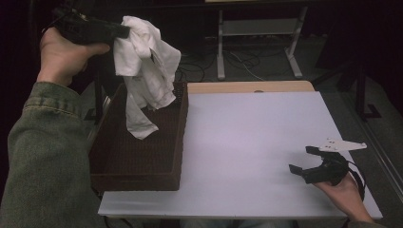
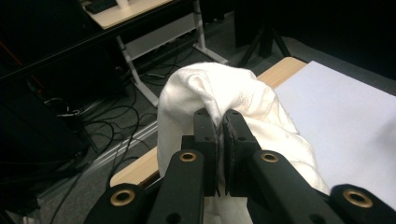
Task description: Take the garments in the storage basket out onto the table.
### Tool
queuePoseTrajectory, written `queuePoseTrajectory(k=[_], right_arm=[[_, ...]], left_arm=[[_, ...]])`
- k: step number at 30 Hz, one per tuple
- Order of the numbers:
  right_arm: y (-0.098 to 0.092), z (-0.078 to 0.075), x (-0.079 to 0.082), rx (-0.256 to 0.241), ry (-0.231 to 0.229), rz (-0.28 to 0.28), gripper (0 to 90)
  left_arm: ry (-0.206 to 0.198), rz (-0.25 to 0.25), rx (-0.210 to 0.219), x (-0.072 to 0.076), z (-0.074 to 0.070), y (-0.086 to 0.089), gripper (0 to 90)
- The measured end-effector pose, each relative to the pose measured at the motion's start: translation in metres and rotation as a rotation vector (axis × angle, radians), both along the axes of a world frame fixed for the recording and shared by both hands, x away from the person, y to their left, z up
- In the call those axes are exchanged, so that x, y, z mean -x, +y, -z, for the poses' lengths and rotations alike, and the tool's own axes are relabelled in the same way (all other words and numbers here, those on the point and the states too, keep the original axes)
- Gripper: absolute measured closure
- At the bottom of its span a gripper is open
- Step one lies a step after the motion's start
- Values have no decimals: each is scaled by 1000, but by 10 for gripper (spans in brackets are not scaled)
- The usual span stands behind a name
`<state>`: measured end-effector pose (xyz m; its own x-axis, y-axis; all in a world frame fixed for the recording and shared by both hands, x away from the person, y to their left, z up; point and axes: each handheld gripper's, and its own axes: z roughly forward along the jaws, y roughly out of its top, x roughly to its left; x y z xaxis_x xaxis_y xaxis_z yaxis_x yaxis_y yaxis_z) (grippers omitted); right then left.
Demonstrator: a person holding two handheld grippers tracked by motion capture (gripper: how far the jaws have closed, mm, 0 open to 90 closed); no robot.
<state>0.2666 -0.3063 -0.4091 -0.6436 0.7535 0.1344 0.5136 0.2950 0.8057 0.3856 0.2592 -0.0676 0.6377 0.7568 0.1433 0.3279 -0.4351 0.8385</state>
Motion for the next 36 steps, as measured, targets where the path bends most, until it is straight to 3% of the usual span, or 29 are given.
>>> queuePoseTrajectory(k=[10, 20, 36], right_arm=[[0, 0, 0, -1, -3, 0, 0], [0, -1, 1, -6, -4, -5, 0], [-2, -2, 1, -19, -13, -12, 0]], left_arm=[[-11, 58, 10, 2, -12, -16, 847], [-15, 121, 28, 0, -19, -45, 847], [-26, 255, 43, -8, -22, -112, 847]])
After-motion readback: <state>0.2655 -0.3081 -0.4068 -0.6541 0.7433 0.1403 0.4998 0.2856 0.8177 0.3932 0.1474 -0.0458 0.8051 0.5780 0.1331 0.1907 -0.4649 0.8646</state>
